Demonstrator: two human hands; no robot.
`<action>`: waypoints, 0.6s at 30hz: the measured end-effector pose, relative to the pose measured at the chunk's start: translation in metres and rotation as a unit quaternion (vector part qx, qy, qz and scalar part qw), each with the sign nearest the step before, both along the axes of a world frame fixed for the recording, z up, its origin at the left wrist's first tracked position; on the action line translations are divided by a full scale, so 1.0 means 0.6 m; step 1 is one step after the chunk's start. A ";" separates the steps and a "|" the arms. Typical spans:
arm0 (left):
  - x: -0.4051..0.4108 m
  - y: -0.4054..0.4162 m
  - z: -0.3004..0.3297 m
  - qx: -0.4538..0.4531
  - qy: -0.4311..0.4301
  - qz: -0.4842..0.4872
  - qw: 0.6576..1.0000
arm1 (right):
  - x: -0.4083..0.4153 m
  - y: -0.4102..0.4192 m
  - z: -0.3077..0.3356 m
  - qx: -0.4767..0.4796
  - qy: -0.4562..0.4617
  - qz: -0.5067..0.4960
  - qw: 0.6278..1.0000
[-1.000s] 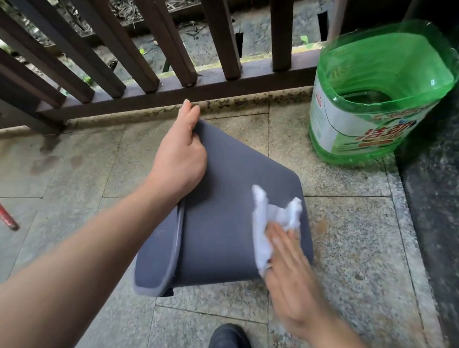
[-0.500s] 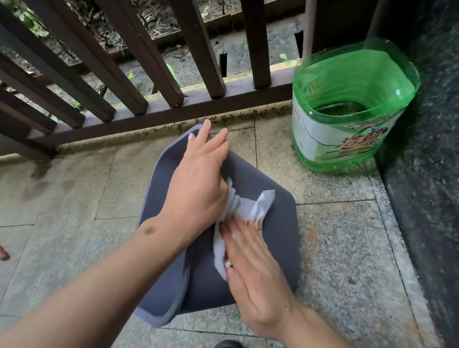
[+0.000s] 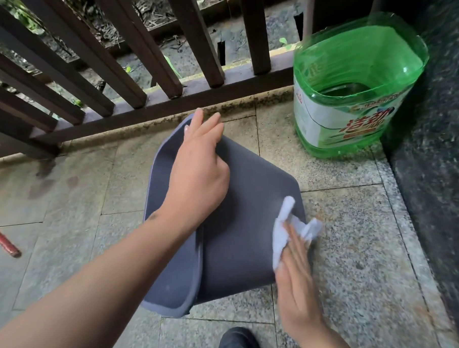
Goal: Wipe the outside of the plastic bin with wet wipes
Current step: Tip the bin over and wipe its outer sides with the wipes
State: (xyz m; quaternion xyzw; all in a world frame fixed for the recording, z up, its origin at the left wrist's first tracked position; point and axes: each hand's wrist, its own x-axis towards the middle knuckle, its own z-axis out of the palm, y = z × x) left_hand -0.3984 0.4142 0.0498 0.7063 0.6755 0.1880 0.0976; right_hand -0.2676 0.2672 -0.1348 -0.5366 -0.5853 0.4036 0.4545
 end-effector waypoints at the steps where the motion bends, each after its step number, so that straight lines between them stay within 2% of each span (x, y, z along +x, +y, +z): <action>1: -0.007 0.000 0.000 -0.003 -0.008 0.009 1.000 | -0.010 0.000 0.025 0.046 -0.008 0.032 0.998; 5: -0.031 0.001 -0.002 -0.007 -0.017 0.028 0.999 | -0.040 0.027 0.104 0.177 -0.082 0.162 0.967; 10: -0.063 0.001 -0.005 -0.017 -0.018 0.065 0.998 | -0.059 0.100 0.140 0.184 -0.151 0.269 0.933; 14: -0.058 -0.012 -0.004 -0.004 -0.055 0.039 0.998 | -0.074 0.180 0.125 0.140 -0.144 0.243 0.949; 17: -0.069 -0.019 -0.004 -0.005 -0.031 0.030 0.999 | -0.063 0.252 0.091 0.091 -0.170 0.194 0.962; 18: -0.074 -0.022 -0.004 -0.010 -0.027 0.037 0.999 | -0.053 0.275 0.075 0.045 -0.175 0.175 0.968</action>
